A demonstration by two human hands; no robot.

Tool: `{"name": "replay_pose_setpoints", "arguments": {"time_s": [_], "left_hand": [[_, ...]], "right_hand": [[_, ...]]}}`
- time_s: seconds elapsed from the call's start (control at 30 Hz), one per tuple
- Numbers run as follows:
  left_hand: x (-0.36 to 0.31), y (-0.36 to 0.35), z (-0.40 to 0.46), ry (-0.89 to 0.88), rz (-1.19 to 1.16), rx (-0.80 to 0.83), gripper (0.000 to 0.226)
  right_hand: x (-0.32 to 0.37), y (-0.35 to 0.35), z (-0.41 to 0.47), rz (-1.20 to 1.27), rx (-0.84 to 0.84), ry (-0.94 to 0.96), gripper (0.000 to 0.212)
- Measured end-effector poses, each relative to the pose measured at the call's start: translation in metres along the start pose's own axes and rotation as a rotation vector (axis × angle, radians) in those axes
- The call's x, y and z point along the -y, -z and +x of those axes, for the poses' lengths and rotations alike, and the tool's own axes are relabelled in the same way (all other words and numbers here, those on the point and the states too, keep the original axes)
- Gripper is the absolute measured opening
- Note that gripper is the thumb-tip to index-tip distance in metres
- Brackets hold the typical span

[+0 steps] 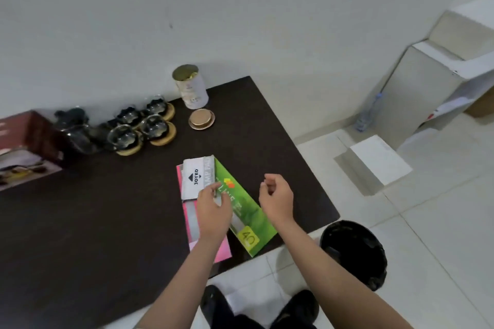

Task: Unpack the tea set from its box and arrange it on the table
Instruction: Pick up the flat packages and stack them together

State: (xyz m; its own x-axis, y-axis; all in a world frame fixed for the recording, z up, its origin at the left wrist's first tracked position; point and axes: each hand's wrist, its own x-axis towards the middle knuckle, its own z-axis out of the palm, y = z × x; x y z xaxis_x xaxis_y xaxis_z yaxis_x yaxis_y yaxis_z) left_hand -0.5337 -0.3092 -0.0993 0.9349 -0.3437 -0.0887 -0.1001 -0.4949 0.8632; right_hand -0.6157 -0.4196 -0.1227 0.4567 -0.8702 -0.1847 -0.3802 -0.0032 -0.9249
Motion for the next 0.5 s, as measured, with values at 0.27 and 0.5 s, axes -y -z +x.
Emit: {"name": "replay_pose_setpoints", "arguments": {"time_s": [0.27, 0.5], "left_hand": [[0.058, 0.071, 0.02, 0.381, 0.314, 0.157, 0.076], [0.074, 0.071, 0.023, 0.319, 0.32, 0.333, 0.069]], "right_hand": [[0.011, -0.056, -0.009, -0.664, 0.211, -0.154, 0.067], [0.007, -0.064, -0.008, -0.748, 0.226, -0.133, 0.052]]}}
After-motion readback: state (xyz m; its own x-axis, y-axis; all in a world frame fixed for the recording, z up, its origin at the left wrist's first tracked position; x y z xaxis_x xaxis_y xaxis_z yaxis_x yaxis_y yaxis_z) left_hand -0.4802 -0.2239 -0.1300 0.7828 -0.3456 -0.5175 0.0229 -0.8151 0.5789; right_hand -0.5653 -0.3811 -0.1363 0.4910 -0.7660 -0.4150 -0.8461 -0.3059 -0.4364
